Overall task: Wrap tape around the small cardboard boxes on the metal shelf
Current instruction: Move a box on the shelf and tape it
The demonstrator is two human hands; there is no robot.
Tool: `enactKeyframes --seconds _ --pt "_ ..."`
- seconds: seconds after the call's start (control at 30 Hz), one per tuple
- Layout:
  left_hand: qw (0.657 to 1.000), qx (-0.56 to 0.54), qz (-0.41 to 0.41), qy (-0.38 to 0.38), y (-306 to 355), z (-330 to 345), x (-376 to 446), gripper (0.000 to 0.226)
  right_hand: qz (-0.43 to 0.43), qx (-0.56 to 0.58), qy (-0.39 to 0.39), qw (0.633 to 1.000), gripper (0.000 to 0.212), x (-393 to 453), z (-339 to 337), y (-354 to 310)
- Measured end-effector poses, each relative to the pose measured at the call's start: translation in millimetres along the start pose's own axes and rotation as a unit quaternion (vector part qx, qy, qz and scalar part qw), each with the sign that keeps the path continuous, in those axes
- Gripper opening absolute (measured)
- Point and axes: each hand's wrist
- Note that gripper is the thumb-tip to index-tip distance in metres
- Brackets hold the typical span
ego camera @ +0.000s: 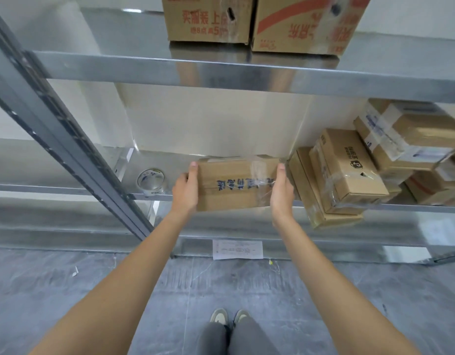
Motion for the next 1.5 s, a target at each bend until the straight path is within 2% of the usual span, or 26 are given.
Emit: enactKeyframes --seconds 0.1,0.2,0.27,0.6,0.93,1.07,1.2,1.3,1.37,1.5 --pt "1.0 -0.018 0.003 0.019 14.2 1.5 -15.9 0.048 -0.036 0.046 0.001 0.998 0.051 -12.7 -13.0 -7.4" --pt "0.999 -0.043 0.016 0.025 24.5 3.5 -34.7 0.039 -0.065 0.057 -0.002 0.996 0.029 -28.0 -23.2 -15.4" --pt "0.998 -0.052 0.03 0.034 30.7 3.5 -48.1 0.033 -0.082 0.071 -0.016 0.994 0.032 -37.0 -30.9 -22.3" --pt "0.99 -0.054 0.113 0.067 78.6 0.6 -128.9 0.034 -0.151 0.128 -0.021 0.98 0.03 -85.9 -96.5 -67.6" --pt "0.977 -0.05 0.184 0.095 136.9 13.0 -190.2 0.04 -0.202 0.168 0.016 0.965 0.032 -119.5 -152.1 -123.2" --pt "0.97 -0.038 0.22 0.091 170.4 13.8 -201.2 0.045 -0.212 0.185 0.029 0.959 0.032 -122.7 -164.0 -154.3" --pt "0.961 -0.071 0.26 0.057 212.5 11.9 -206.7 0.044 -0.226 0.204 0.055 0.951 0.039 -117.8 -168.6 -193.8" --pt "0.954 -0.094 0.281 0.041 243.4 19.2 -211.3 0.055 -0.246 0.221 0.085 0.94 0.042 -107.0 -176.9 -219.6" --pt "0.952 -0.117 0.284 0.012 259.6 27.9 -215.1 0.06 -0.256 0.232 0.1 0.933 0.036 -98.4 -184.5 -232.7" --pt "0.948 -0.137 0.286 -0.012 282.3 48.0 -210.5 0.051 -0.267 0.217 0.104 0.933 0.032 -77.6 -201.8 -257.0"
Point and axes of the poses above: each hand's wrist, its own x-axis towards the middle knuckle, its own z-axis out of the palm, y = z × x, and after that the axes turned 12 degrees about x, right-handed
